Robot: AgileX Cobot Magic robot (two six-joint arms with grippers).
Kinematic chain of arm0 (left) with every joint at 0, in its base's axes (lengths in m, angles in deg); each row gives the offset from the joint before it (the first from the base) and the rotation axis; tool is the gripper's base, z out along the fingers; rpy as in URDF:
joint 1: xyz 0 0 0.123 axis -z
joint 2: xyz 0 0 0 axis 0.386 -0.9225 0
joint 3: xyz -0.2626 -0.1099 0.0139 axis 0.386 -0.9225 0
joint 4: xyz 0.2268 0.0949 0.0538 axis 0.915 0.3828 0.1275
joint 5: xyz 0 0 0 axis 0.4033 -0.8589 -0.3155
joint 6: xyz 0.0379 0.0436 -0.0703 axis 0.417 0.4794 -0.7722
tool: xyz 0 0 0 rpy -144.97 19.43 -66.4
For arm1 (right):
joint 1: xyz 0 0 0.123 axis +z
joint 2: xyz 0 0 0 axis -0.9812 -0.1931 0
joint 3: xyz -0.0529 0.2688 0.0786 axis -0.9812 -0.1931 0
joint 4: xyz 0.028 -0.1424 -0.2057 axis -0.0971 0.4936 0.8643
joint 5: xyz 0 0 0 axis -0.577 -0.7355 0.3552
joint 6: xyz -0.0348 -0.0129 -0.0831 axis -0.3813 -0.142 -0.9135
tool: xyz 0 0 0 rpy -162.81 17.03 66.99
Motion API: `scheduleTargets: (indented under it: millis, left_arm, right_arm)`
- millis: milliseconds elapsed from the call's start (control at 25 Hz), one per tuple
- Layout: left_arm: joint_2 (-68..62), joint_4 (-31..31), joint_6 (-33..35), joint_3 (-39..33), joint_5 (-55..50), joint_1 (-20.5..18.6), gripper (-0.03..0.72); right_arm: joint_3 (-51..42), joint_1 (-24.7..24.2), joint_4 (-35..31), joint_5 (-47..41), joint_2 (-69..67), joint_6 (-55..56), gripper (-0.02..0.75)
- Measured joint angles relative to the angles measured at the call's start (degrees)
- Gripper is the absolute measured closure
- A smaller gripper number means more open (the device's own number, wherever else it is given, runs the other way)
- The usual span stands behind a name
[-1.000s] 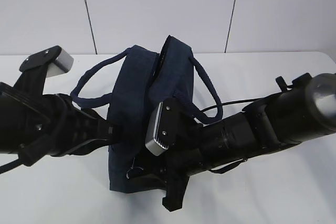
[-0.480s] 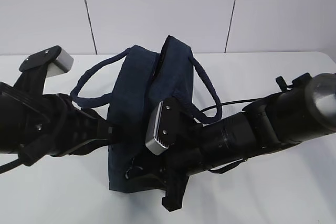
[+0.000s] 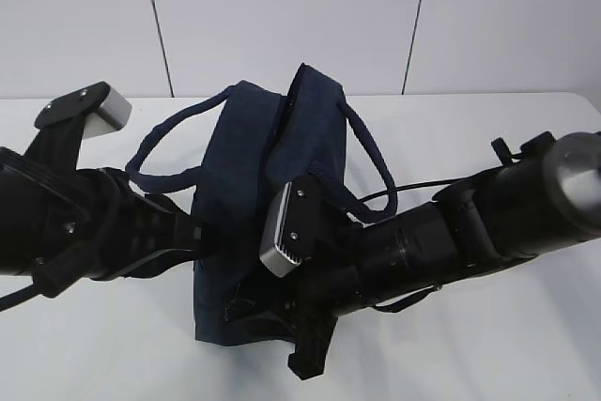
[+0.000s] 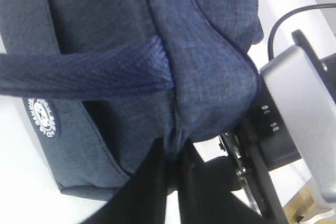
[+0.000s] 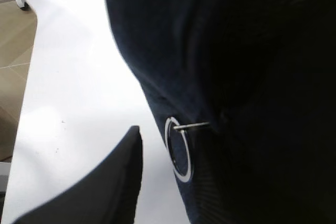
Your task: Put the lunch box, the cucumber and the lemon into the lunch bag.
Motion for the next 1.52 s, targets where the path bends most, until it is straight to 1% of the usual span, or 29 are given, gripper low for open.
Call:
scheduleTargets:
  millis: [600, 680, 800, 840, 960, 1160, 1280, 1400, 1520]
  left_arm:
    - [0.0, 0.0, 0.0, 0.0, 0.0, 0.0, 0.681]
    - [0.0, 0.0, 0.0, 0.0, 0.0, 0.0, 0.681]
    - [0.0, 0.0, 0.0, 0.0, 0.0, 0.0, 0.681]
    - [0.0, 0.0, 0.0, 0.0, 0.0, 0.0, 0.681]
    - [0.0, 0.0, 0.0, 0.0, 0.0, 0.0, 0.681]
    - [0.0, 0.0, 0.0, 0.0, 0.0, 0.0, 0.681]
    - [0.0, 0.0, 0.0, 0.0, 0.0, 0.0, 0.681]
    - [0.0, 0.0, 0.0, 0.0, 0.0, 0.0, 0.681]
    - [0.0, 0.0, 0.0, 0.0, 0.0, 0.0, 0.681]
  right_arm:
    - [0.1, 0.0, 0.1, -0.3, -0.7, 0.4, 0.5]
    - [0.1, 0.0, 0.0, -0.3, -0.7, 0.4, 0.531]
    - [0.1, 0.0, -0.1, -0.3, -0.7, 0.4, 0.612]
    - [0.1, 0.0, -0.1, -0.3, -0.7, 0.4, 0.628]
    - [0.1, 0.0, -0.2, -0.3, -0.7, 0.4, 0.651]
    - [0.1, 0.0, -0.2, -0.3, -0.7, 0.4, 0.659]
    - [0.1, 0.0, -0.2, -0.2, -0.7, 0.4, 0.69]
    - [0.1, 0.0, -0.3, -0.2, -0.7, 0.4, 0.747]
    - [0.1, 0.0, -0.3, -0.1, -0.7, 0.4, 0.751]
